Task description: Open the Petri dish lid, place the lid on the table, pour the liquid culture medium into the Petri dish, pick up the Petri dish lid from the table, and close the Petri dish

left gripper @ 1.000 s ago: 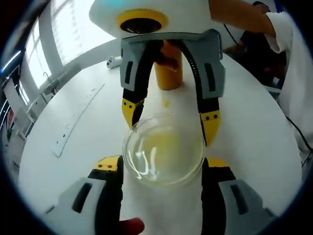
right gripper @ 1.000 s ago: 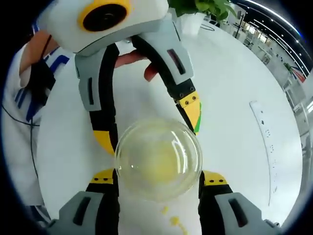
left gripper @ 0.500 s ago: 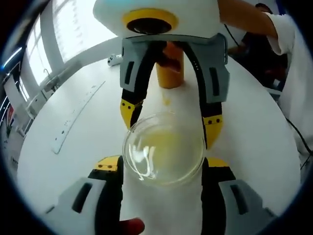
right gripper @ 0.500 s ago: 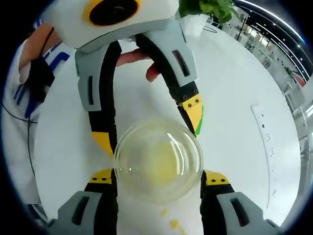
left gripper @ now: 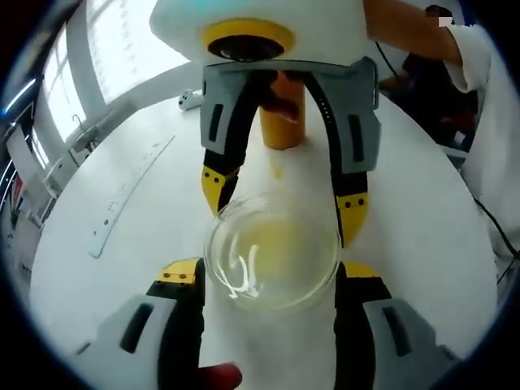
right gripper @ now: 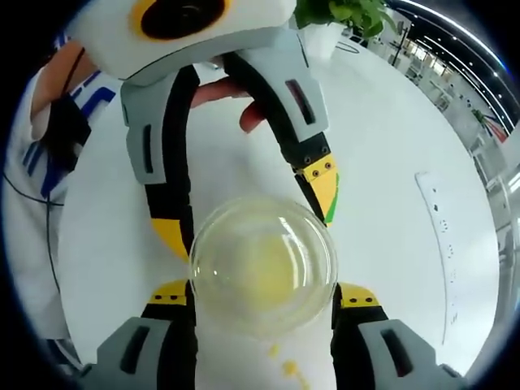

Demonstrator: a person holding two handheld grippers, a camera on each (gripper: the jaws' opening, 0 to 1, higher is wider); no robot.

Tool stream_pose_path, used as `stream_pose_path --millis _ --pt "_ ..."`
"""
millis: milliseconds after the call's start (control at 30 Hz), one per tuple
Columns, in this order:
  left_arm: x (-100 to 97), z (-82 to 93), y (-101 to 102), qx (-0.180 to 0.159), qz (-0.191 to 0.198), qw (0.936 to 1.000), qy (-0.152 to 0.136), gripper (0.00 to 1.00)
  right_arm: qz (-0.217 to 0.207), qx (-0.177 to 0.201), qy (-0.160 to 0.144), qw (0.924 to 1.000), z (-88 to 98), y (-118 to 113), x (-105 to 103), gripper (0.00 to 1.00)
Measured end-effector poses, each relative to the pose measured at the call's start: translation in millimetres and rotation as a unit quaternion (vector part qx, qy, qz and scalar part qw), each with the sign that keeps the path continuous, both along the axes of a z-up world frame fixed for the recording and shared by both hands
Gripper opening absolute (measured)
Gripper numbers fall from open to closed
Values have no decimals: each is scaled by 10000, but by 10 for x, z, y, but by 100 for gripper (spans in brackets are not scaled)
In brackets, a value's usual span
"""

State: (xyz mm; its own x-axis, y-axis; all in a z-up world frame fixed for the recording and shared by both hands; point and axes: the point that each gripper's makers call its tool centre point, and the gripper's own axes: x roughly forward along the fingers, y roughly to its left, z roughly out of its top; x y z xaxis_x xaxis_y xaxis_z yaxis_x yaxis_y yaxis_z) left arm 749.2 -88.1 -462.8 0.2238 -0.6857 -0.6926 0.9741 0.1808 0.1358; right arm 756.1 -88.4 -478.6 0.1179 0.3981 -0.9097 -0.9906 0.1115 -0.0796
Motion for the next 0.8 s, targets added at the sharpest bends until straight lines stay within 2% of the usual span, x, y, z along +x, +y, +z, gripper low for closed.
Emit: stream_pose_path --millis 33,100,633,800 --pt "4 7 -3 -6 -3 10000 -6 56 0 0 -11 10000 9 -2 -3 62" --pt "133 9 56 -18 4 10000 -13 56 8 -14 -42 10000 37 -7 -3 62" --pt "24 203 89 -106 25 9998 -155 56 59 -72 -163 9998 208 3 -87 63" --pt "-95 287 82 -133 39 9997 -223 56 69 -71 -231 9997 307 -5 -163 62"
